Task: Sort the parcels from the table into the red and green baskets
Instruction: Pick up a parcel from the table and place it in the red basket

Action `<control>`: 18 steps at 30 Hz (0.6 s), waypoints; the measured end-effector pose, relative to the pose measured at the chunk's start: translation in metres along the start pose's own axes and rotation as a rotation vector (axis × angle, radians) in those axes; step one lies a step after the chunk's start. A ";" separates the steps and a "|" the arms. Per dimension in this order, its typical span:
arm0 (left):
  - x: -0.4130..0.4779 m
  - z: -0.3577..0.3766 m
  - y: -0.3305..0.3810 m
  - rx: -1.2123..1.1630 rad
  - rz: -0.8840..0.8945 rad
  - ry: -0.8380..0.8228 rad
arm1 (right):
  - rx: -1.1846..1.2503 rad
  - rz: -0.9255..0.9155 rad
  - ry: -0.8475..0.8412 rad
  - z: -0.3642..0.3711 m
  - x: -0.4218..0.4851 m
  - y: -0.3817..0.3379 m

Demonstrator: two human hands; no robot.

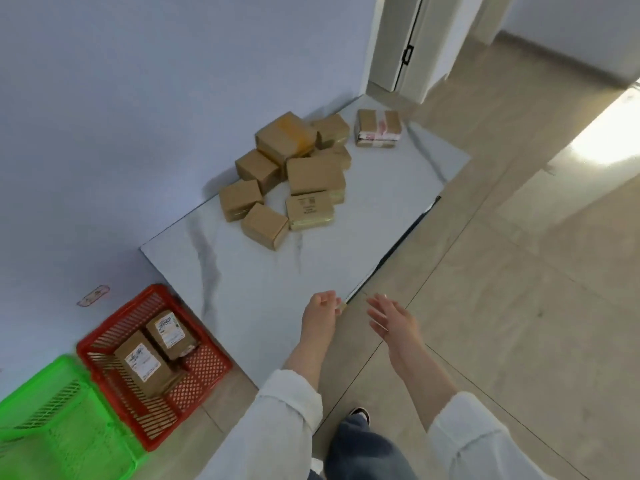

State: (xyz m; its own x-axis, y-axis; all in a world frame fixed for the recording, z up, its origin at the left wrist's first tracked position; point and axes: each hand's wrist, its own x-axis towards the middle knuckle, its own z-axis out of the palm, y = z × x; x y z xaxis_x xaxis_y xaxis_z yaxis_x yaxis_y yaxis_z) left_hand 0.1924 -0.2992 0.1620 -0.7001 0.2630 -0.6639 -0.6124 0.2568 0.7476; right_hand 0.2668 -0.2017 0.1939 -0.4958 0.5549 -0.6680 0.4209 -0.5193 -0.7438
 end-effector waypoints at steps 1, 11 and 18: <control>0.003 0.022 0.008 0.028 0.016 -0.018 | 0.004 -0.021 0.019 -0.017 0.009 -0.014; 0.056 0.165 0.086 0.112 0.092 -0.075 | 0.114 -0.027 0.082 -0.096 0.100 -0.106; 0.135 0.226 0.158 0.005 0.073 -0.081 | 0.103 -0.057 0.071 -0.100 0.195 -0.190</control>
State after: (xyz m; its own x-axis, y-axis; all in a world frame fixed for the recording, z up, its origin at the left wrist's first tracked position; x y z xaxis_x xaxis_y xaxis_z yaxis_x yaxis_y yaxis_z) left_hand 0.0844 -0.0134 0.1862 -0.7103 0.3557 -0.6073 -0.5590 0.2392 0.7939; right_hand 0.1659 0.0702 0.2026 -0.4599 0.6284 -0.6273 0.3116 -0.5473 -0.7767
